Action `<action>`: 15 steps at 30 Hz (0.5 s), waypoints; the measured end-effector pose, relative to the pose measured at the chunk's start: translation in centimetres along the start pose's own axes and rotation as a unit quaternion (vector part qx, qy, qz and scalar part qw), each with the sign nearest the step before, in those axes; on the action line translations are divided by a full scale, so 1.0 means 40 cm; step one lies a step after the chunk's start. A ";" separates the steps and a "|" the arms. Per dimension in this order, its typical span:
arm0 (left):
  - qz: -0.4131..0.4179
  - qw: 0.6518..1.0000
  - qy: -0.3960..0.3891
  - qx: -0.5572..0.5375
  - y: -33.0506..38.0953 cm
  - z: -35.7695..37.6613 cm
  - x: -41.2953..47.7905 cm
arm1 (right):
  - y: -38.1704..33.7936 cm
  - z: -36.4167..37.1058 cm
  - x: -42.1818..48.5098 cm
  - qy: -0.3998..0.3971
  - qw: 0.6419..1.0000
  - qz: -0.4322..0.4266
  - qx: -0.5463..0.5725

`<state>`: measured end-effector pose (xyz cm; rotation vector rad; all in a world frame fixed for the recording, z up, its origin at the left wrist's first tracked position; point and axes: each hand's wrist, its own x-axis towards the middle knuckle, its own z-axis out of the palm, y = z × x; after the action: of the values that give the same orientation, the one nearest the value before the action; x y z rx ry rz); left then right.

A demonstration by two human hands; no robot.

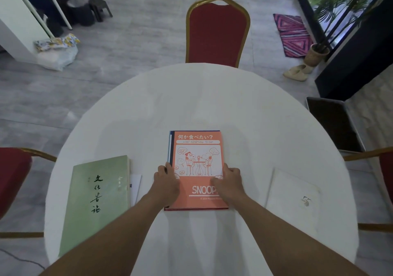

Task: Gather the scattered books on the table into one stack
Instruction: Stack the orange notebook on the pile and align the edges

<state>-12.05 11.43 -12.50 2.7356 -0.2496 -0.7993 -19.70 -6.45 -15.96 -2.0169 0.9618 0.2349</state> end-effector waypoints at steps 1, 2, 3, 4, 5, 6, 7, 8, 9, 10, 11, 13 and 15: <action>0.000 1.000 -0.001 0.005 0.000 -0.001 -0.002 | 0.001 -0.001 0.002 -0.002 1.000 0.002 0.001; -0.002 1.000 -0.003 0.002 0.000 -0.001 -0.003 | 0.003 -0.001 0.003 -0.004 1.000 0.005 0.004; -0.002 1.000 -0.003 -0.007 -0.001 0.001 -0.003 | 0.003 -0.001 0.002 -0.005 1.000 0.007 0.005; -0.003 1.000 -0.002 -0.014 -0.002 0.003 -0.002 | 0.004 -0.001 0.000 -0.007 1.000 0.007 0.006; -0.006 1.000 -0.001 -0.011 -0.004 0.005 -0.001 | 0.004 -0.001 -0.002 -0.006 1.000 0.005 0.008; -0.008 1.000 -0.002 -0.003 -0.004 0.005 -0.001 | 0.005 0.000 -0.002 -0.006 1.000 0.003 0.010; -0.008 1.000 -0.002 0.002 -0.005 0.007 0.001 | 0.006 0.000 -0.001 -0.005 1.000 0.001 0.012; -0.011 1.000 -0.002 -0.002 -0.005 0.006 0.003 | 0.007 0.000 0.000 -0.005 1.000 0.001 0.013; -0.012 1.000 -0.002 -0.009 -0.004 0.007 0.004 | 0.006 -0.001 -0.001 -0.005 1.000 0.001 0.015; -0.011 1.000 -0.004 -0.013 -0.004 0.006 0.004 | 0.004 -0.003 -0.001 -0.006 1.000 0.001 0.013; -0.010 1.000 -0.006 -0.012 -0.003 0.005 0.004 | 0.003 -0.004 -0.001 -0.006 1.000 0.000 0.012; -0.008 1.000 -0.005 -0.006 -0.002 0.006 0.005 | 0.002 -0.005 0.000 -0.005 1.000 -0.003 0.007; -0.018 1.000 -0.004 -0.013 -0.001 0.007 0.006 | -0.003 -0.009 -0.004 -0.006 1.000 -0.006 0.003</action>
<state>-12.02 11.34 -12.86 2.7212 -0.1900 -0.8163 -19.79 -6.60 -15.61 -2.0125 0.9425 0.2374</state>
